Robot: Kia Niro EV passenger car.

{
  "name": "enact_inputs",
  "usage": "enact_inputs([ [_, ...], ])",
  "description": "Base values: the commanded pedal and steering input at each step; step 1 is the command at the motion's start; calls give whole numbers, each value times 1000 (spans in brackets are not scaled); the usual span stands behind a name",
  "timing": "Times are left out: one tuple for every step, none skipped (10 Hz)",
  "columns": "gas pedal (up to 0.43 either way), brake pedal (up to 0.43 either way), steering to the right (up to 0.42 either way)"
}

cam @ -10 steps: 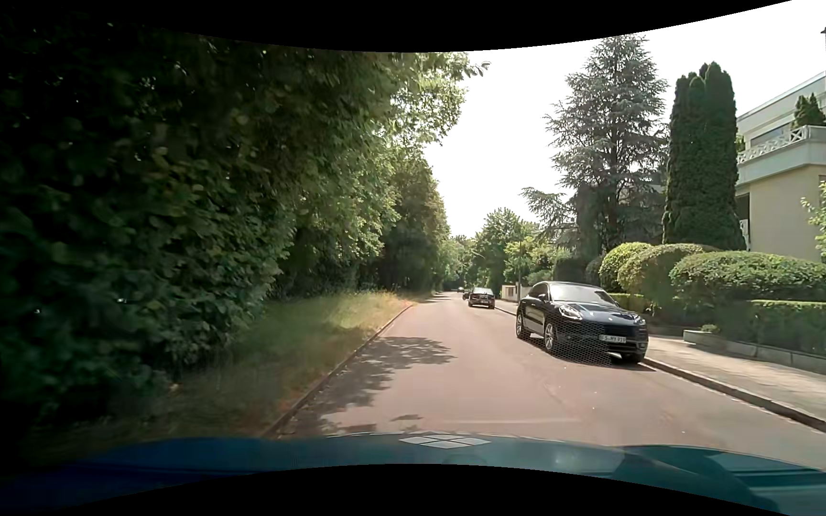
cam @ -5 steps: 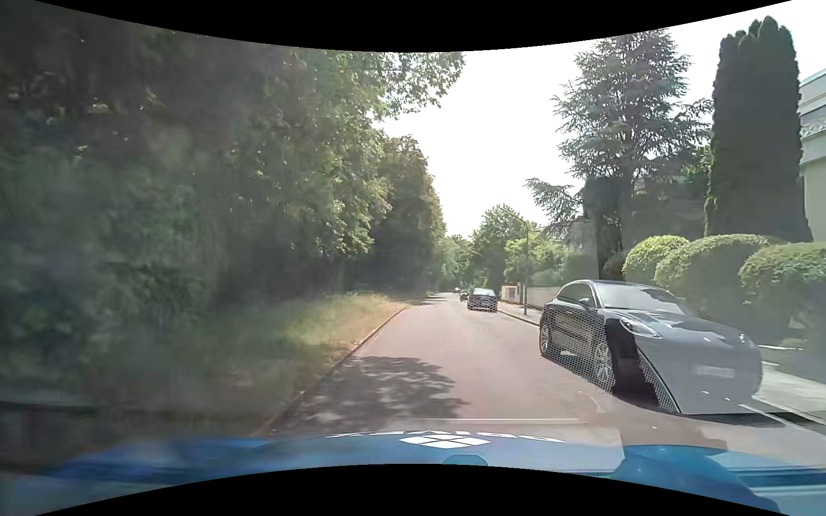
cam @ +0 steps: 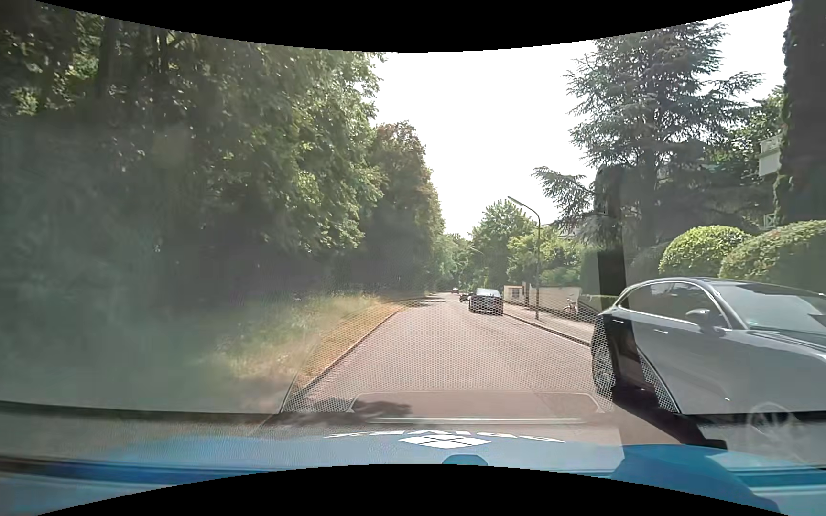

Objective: Follow the waypoints while adhering to traffic rules and regulations

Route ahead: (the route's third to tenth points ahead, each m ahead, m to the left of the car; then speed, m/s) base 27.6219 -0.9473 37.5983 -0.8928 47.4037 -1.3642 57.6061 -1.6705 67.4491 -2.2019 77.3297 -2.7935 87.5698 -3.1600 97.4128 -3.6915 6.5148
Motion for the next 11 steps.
enact_inputs([
  [157, 0, 3],
  [157, 0, 3],
  [157, 0, 3],
  [157, 0, 3],
  [157, 0, 2],
  [157, 0, 3],
  [150, 0, 3],
  [150, 0, 3],
  [150, 0, 3],
  [150, 0, 3],
  [150, 0, 3],
])
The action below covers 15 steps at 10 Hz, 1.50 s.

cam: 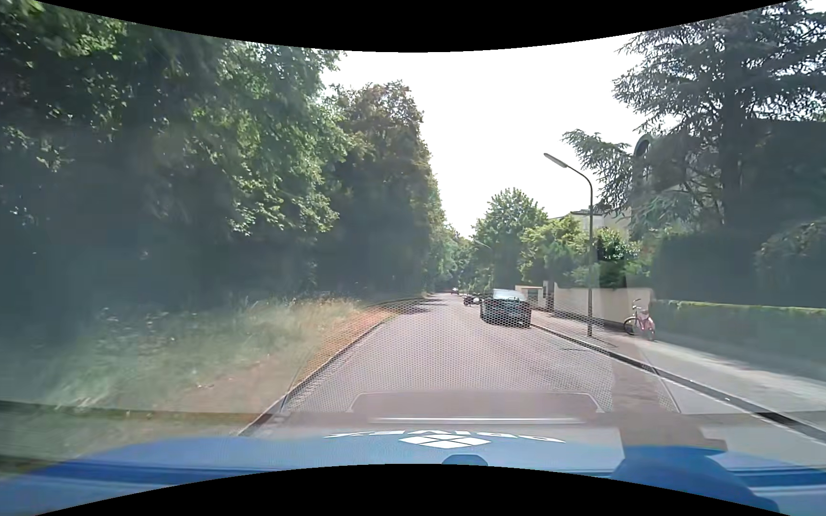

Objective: Follow the waypoints while adhering to traffic rules and regulations

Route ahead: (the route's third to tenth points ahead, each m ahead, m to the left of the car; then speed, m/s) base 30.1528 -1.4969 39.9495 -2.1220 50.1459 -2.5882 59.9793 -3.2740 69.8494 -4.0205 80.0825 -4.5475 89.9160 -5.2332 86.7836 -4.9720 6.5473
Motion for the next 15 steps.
enact_inputs([
  [150, 0, 2],
  [150, 0, 2],
  [150, 0, 2],
  [150, 0, 3],
  [150, 0, 3],
  [150, 0, 2],
  [157, 0, 2],
  [157, 0, 2],
  [157, 0, 2],
  [157, 0, 2],
  [157, 0, 2],
  [157, 0, 2],
  [157, 0, 2],
  [157, 0, 2],
  [157, 0, 2],
])
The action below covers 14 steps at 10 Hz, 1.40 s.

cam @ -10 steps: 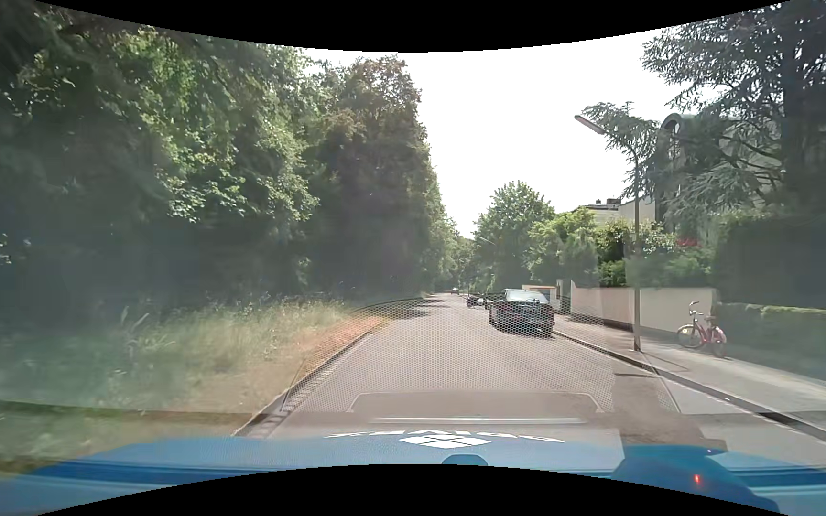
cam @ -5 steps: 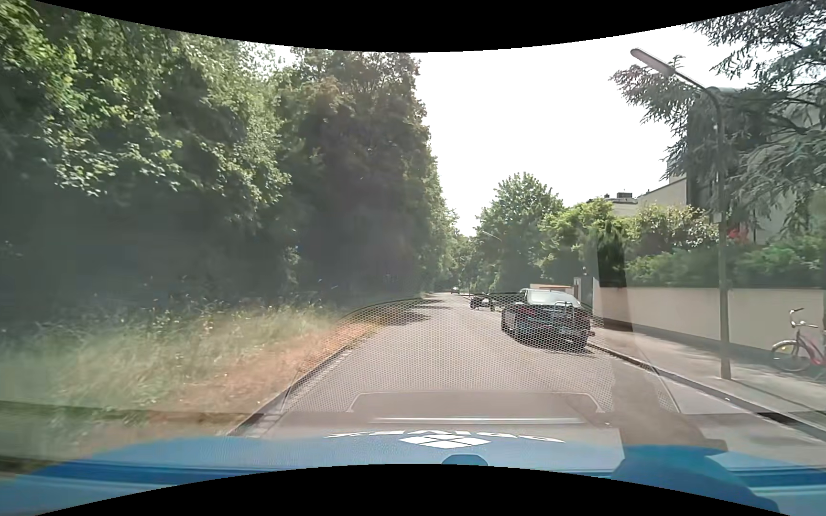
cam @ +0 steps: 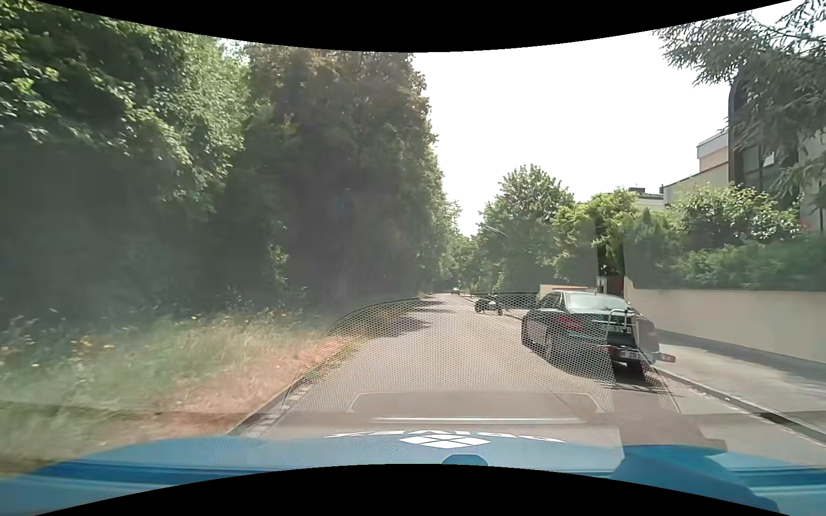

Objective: Follow the waypoints while adhering to traffic rules and regulations

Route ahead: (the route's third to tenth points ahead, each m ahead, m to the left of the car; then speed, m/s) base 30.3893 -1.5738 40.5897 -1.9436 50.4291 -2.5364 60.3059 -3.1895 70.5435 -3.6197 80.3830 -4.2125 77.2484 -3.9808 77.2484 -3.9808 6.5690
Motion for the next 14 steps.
enact_inputs([
  [157, 0, 2],
  [189, 0, 2],
  [189, 0, 2],
  [189, 0, 2],
  [189, 0, 2],
  [189, 0, 2],
  [189, 0, 2],
  [189, 0, 2],
  [169, 0, 3],
  [138, 0, 2],
  [138, 0, 3],
  [138, 0, 3],
  [138, 0, 3],
  [150, 0, 3],
])
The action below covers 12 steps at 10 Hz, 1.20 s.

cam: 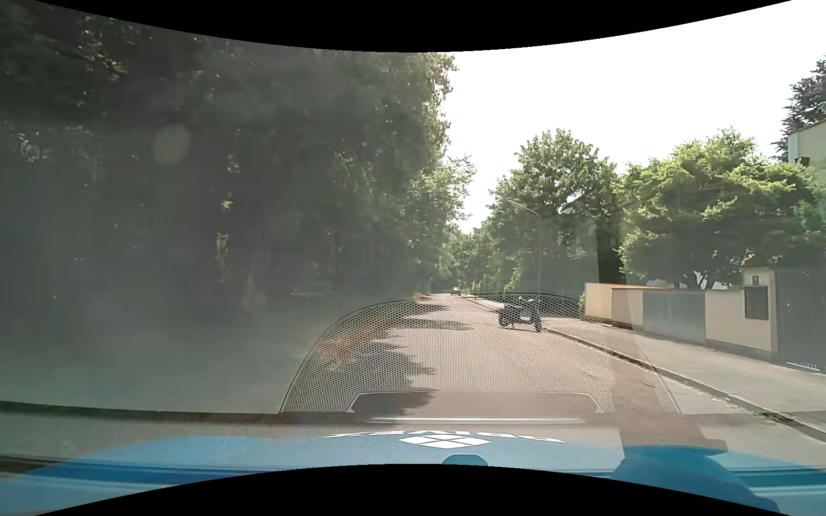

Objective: Follow the waypoints while adhering to traffic rules and regulations

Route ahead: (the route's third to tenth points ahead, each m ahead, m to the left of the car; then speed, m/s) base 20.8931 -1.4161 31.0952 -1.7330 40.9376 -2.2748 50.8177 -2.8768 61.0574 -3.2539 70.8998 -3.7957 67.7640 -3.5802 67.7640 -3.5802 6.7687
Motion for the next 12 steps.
enact_inputs([
  [150, 0, 5],
  [150, 0, 8],
  [150, 0, 9],
  [150, 0, 9],
  [150, 0, 9],
  [150, 0, 9],
  [150, 0, 9],
  [150, 0, 10],
  [150, 0, 10],
  [150, 0, 13],
  [150, 0, 17],
  [150, 0, 19],
])
